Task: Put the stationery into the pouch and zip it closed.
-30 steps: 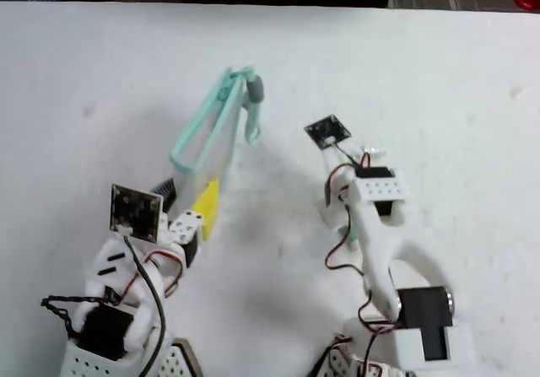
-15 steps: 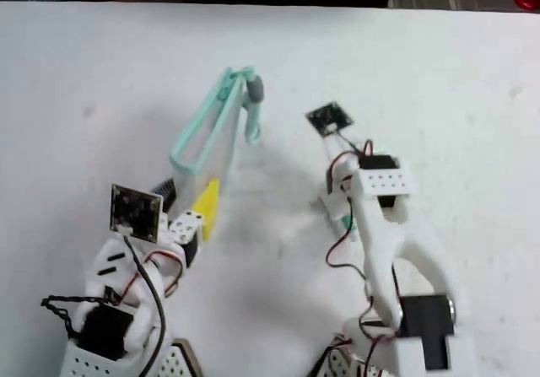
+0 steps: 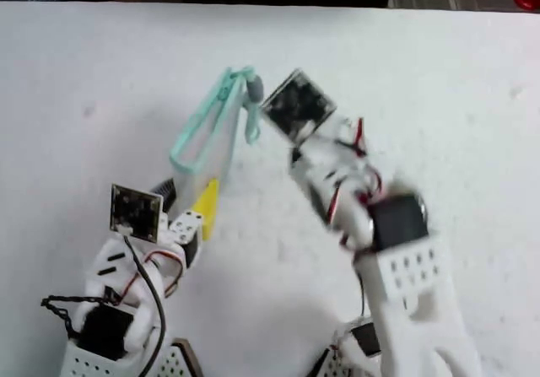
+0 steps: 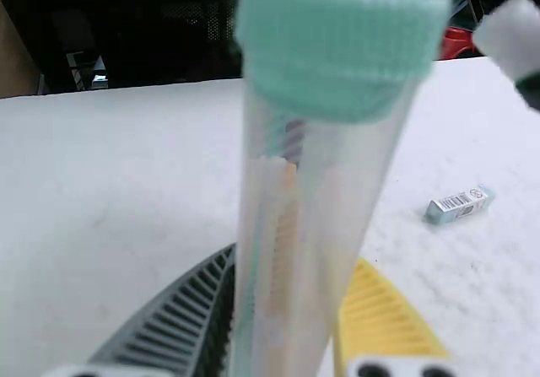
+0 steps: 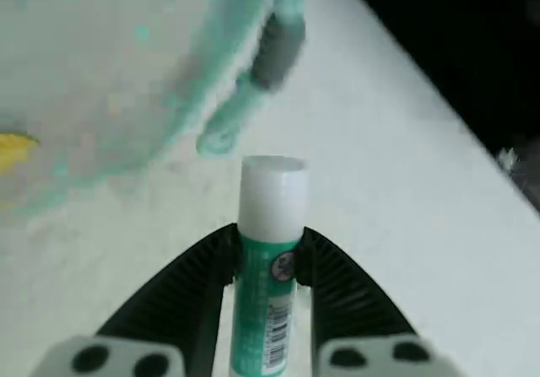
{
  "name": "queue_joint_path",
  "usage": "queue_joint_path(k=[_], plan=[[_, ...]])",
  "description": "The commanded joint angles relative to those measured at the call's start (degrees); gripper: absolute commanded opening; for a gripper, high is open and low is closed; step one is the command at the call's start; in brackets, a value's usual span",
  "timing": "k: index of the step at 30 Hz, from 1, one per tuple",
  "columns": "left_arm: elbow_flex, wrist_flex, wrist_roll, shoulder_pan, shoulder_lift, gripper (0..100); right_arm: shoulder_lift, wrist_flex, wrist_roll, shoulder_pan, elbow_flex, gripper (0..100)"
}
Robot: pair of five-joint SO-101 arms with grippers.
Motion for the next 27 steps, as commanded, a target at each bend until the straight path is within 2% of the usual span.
queue_joint_path(k=[1,8,12,19,27], plan=[[-0.1,0.7,0.3,0.7,0.4,17,-6.7,-7.6,0.9,-7.2,-3.0,1.7],[-0.3,1.5,0.3,0.7,0.4,17,-12.5,-23.5,0.9,-18.2,-2.9,1.7],[-1.8,4.2,0.4,0.7,0.4,25,-12.1,-29.6,-0.8,-22.8,-2.7,1.7],[-2.2,4.5,0.3,0.5,0.4,24,-5.6,-32.3,-16.8,-20.6,-2.7,1.7],[-2.2,3.4,0.6,-2.4,0.4,24,-0.6,-31.5,-20.7,-18.9,-1.2,1.7]])
